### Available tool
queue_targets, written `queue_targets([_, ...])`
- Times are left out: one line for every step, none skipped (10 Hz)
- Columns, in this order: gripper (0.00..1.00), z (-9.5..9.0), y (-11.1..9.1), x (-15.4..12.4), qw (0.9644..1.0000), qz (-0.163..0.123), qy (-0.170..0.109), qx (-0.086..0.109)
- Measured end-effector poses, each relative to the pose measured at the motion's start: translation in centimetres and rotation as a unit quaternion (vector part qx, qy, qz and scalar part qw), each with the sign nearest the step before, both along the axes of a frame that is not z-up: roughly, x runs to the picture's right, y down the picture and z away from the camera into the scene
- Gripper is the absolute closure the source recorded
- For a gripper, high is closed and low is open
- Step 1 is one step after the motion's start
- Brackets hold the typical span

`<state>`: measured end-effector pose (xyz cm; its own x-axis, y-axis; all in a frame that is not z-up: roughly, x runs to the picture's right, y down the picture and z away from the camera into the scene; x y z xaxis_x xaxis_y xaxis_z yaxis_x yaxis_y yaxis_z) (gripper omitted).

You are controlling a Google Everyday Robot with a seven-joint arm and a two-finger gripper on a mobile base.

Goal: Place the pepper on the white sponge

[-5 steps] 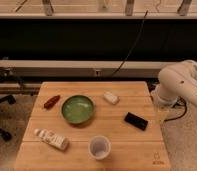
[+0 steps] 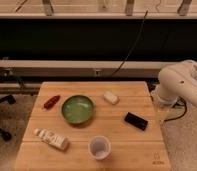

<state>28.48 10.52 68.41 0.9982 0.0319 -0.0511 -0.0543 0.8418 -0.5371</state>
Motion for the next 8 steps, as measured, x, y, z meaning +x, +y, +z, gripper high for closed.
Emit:
queue_targets([0.2,0.0,0.0,0.0,1.0,0.0,0.0,0.0])
queue_targets([0.2,0.0,0.0,0.0,1.0,0.0,0.0,0.0])
queue_targets([0.2,0.0,0.0,0.0,1.0,0.0,0.0,0.0])
queue_targets([0.2,0.0,0.0,0.0,1.0,0.0,0.0,0.0])
queue_targets([0.2,0.0,0.0,0.0,1.0,0.0,0.0,0.0])
queue_targets([0.2,0.0,0.0,0.0,1.0,0.0,0.0,0.0])
queue_targets([0.2,0.0,0.0,0.0,1.0,0.0,0.0,0.0])
queue_targets([0.2,0.0,0.0,0.0,1.0,0.0,0.0,0.0])
